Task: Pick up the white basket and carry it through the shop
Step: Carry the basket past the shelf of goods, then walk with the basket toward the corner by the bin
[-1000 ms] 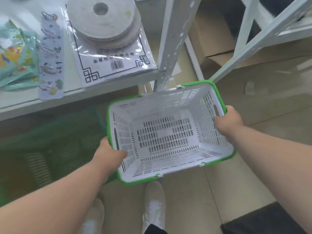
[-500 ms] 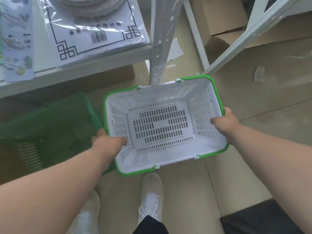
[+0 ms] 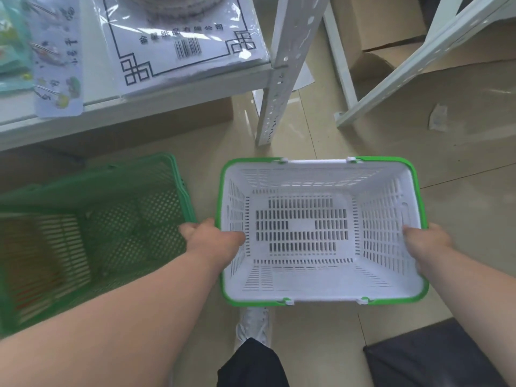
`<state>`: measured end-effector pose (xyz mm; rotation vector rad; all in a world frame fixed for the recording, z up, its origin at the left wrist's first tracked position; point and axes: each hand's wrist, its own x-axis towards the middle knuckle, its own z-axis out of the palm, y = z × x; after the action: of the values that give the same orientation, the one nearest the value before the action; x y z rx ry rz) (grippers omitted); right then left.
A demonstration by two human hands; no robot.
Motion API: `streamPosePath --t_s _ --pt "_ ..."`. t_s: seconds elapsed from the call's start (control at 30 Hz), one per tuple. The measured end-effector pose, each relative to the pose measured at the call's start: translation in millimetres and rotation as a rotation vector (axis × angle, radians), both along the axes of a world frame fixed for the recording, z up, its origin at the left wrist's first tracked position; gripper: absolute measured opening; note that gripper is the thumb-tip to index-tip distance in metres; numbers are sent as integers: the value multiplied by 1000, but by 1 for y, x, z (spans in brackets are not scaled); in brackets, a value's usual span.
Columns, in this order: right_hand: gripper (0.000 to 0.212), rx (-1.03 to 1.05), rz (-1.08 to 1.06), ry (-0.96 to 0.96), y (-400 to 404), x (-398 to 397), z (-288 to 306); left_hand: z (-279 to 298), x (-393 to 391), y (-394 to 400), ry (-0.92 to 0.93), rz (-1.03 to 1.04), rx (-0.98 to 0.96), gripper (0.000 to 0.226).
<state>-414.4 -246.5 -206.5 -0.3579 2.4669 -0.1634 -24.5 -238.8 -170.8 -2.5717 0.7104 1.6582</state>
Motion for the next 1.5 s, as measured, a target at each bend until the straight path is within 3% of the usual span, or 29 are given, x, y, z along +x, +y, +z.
streamPosePath --t_s 0.1,0.27,0.37,0.43,0.53,0.63,0.87,1.07,1.3,1.5 --pt "19 -40 5 61 9 -11 31 10 -14 9 0 -57 -73 30" --pt "28 -93 -18 98 30 -50 79 59 -20 20 74 11 -162 22" --pt "52 -130 -34 56 46 -72 98 106 3 29 68 33 -193 22" --pt "57 -156 -67 26 45 -43 129 138 29 34 61 81 -202 21" --pt "32 -143 -16 -55 32 83 219 181 84 54 5 145 -237 26" --pt "17 -149 80 -146 36 162 249 211 153 82 -111 171 -270 27" --pt "35 -125 168 -323 48 323 216 246 320 148 -350 337 -236 20" --pt "22 -141 258 -294 47 447 200 225 429 178 -236 397 -158 54" --pt "21 -105 317 -150 38 485 169 178 477 173 18 404 -144 66" --pt "22 -11 399 -117 30 476 118 111 475 165 72 436 -193 57"
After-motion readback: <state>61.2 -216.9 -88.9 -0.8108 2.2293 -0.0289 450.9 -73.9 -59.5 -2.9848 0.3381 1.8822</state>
